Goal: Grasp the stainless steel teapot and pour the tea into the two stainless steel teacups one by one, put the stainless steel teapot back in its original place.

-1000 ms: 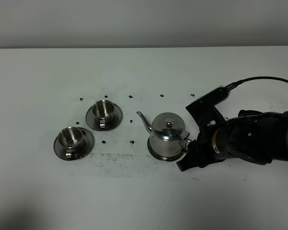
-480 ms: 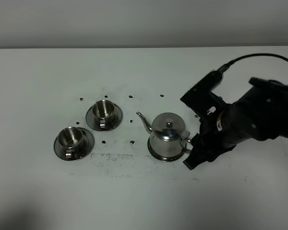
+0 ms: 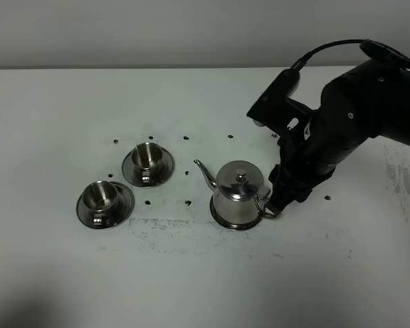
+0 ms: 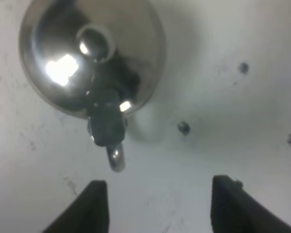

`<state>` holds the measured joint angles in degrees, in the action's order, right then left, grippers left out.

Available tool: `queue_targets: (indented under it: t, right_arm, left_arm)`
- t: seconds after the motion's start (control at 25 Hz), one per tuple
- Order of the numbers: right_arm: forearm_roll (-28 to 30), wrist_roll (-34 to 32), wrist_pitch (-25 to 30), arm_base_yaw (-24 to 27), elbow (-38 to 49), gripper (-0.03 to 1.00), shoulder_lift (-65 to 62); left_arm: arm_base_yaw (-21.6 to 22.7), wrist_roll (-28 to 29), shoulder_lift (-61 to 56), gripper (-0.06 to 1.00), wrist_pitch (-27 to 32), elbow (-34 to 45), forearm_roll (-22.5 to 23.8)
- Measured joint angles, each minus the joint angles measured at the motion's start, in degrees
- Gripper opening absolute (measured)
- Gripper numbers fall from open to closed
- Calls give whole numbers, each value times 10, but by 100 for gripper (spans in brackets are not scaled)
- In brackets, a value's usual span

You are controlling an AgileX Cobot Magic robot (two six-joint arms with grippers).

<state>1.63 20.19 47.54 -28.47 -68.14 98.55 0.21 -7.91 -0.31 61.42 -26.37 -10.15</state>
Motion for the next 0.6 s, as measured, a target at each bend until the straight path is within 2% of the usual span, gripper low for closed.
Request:
queue_targets:
  t: [0.12,0.32,0.6]
  right_arm:
    - [-16,49,3,2,-9,47,19]
    - [-52,94,21,11,-34,48,42]
    - [-80,112,29,17,-50,50,61]
  left_arm:
    - [0,0,0,43,0,0,0]
    - [0,0,0,43,0,0,0]
    - [0,0,0,43,0,0,0]
